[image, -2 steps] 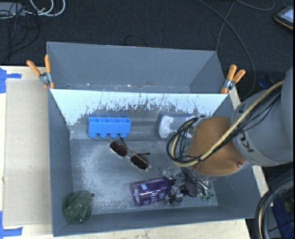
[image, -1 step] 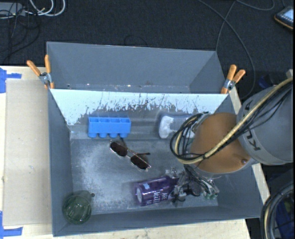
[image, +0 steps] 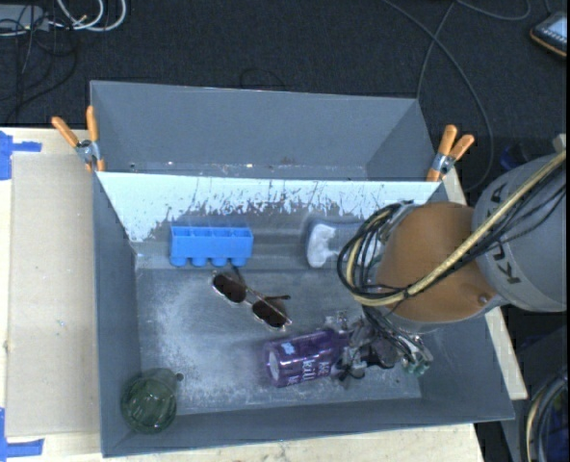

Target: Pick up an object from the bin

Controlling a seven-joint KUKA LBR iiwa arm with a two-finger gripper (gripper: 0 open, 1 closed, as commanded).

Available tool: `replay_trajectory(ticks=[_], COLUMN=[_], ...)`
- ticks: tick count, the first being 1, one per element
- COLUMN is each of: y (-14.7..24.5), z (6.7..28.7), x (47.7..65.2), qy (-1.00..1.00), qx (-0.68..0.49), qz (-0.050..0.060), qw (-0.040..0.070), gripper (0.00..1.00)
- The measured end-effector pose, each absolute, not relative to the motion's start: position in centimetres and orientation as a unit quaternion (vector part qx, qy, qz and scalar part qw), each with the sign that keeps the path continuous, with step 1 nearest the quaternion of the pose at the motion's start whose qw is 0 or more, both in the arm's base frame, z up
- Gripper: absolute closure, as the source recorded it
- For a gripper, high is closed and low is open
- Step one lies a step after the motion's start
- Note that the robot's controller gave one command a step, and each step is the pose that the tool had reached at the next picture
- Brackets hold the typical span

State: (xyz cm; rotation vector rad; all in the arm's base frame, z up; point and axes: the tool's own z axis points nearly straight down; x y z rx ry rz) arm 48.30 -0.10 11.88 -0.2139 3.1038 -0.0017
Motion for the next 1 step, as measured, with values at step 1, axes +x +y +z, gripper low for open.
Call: replay_trajectory(ticks=[1], y=[-0.08], z=[12.34], x=[48.26], qy=[0.998], qx=[-0.069], qz=[0.0], qw=[0.014], gripper=[1.0])
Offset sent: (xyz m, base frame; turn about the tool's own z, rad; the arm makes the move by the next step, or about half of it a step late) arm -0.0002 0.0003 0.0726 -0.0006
